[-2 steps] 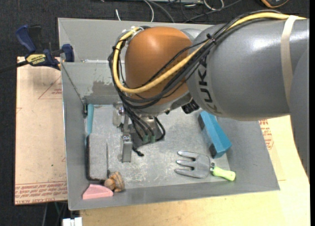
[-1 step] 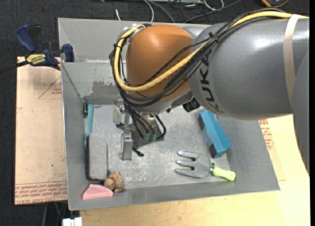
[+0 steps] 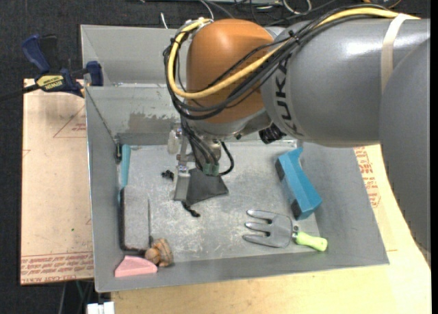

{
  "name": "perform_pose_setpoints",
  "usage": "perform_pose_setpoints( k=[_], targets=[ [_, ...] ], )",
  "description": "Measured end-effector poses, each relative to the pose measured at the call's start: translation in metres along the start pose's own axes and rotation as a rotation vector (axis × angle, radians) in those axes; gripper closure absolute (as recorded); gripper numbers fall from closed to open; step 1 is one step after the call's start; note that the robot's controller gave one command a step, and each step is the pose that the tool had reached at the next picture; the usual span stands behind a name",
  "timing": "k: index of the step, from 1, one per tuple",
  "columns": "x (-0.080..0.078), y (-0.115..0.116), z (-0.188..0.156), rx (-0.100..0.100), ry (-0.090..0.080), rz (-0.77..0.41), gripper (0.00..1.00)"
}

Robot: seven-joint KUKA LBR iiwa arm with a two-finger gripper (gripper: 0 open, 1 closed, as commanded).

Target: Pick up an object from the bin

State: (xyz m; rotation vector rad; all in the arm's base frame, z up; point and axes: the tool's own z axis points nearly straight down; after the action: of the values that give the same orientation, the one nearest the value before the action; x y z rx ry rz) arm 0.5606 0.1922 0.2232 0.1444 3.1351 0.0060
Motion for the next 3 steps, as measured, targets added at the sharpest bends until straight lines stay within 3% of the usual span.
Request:
perform_pose_setpoints(
  k=[1,2,3],
  targets=[
    [-0.041,-0.015,0.026,0.000,-0.002,-0.088,0.00],
    [-0.038,-0.060,0.029,0.000,0.000,-0.294,0.00],
    [-0.053,-0.067,0.084,-0.002,-0.009,-0.294,0.00]
  ],
)
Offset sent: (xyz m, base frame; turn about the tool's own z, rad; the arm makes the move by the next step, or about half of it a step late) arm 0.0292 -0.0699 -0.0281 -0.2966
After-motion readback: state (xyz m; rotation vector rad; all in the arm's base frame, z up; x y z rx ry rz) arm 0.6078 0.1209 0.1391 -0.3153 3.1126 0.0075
